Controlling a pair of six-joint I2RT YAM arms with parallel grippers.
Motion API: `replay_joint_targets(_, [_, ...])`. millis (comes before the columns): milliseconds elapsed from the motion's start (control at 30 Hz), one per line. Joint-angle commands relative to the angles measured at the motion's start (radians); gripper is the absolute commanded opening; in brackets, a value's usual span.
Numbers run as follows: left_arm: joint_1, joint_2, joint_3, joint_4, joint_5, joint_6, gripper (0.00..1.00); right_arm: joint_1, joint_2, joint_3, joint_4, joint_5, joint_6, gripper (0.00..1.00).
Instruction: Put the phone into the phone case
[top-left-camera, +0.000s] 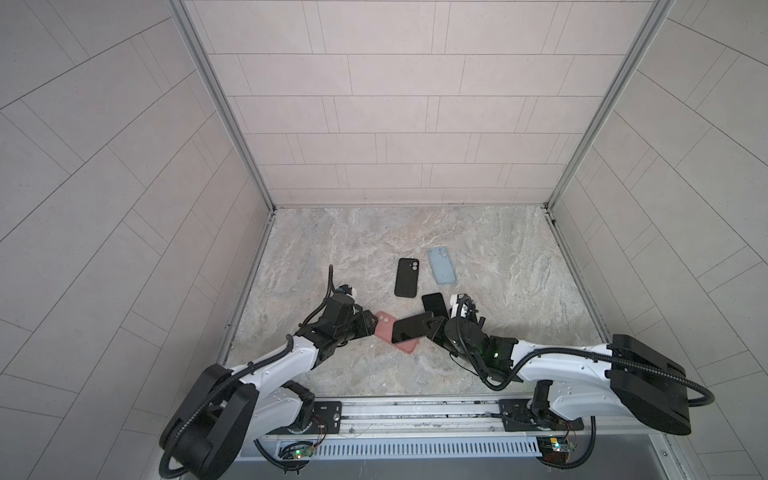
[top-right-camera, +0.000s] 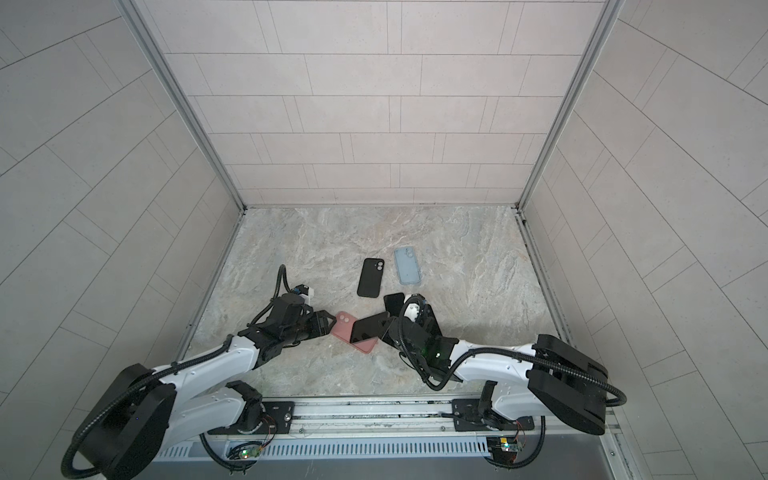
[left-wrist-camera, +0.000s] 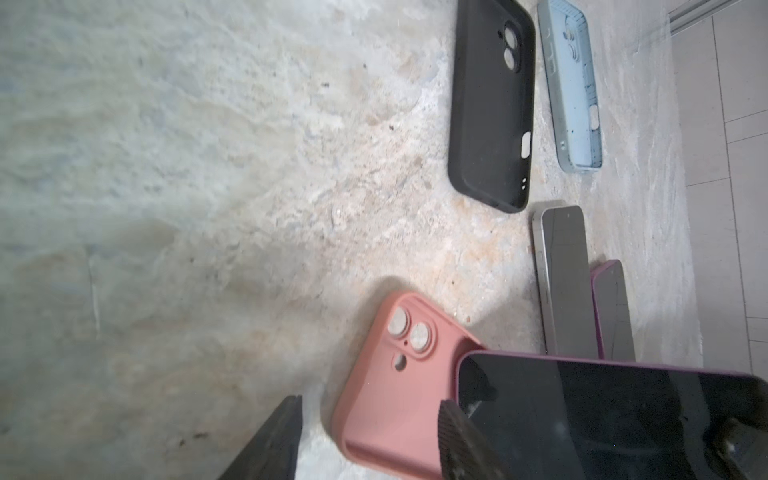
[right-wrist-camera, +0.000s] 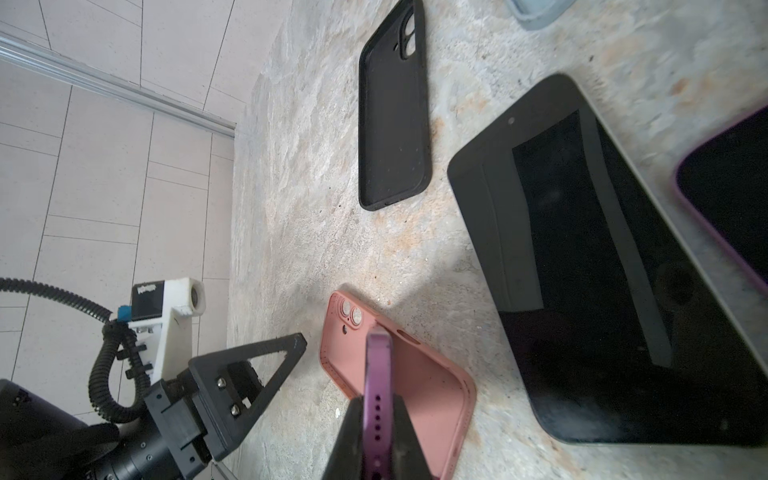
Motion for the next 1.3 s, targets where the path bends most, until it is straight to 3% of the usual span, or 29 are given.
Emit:
replay_joint_targets(0, [0.009, 0.101, 0.045, 0.109, 0.064, 0.033, 0.59, 0.000, -0.011, -0.004, -0.025, -0.003, -0.004, 0.00])
replay_joint_targets(100, [0.003, 0.207, 0.088, 0.169, 0.204, 0.045, 0.55, 0.000, -0.002, -0.006, -0.012, -0.002, -0.003, 0.00])
replay_joint_targets(200, [0.002, 0.246, 0.050, 0.248, 0.233, -0.003, 0.53, -0.009, 0.012, 0.000, -0.004, -0.007, -0.008, 0.00])
replay_joint_targets(367, [-0.016, 0.187, -0.032, 0.258, 0.223, -0.044, 0.53, -0.055, 0.019, 0.002, 0.008, -0.037, -0.017, 0.00])
replay_joint_targets(600, [-0.115, 0.056, -0.137, 0.253, 0.150, -0.157, 0.54, -0.122, 0.046, 0.044, 0.001, -0.111, -0.061, 0.00])
replay_joint_targets(733, [-0.117, 0.022, -0.122, 0.191, 0.124, -0.134, 0.56, -0.122, 0.082, 0.053, 0.022, -0.140, -0.062, 0.00])
replay_joint_targets(900, [-0.104, 0.007, -0.062, 0.079, 0.084, -0.075, 0.56, -0.120, 0.108, 0.045, 0.037, -0.177, -0.053, 0.00])
replay_joint_targets(1033, [-0.037, -0.007, -0.035, 0.074, 0.055, -0.055, 0.57, -0.120, 0.093, 0.033, 0.015, -0.197, -0.057, 0.00])
replay_joint_targets(1267, [0.034, 0.118, -0.003, 0.181, 0.154, -0.074, 0.58, -0.106, 0.122, 0.045, 0.016, -0.249, -0.061, 0.00])
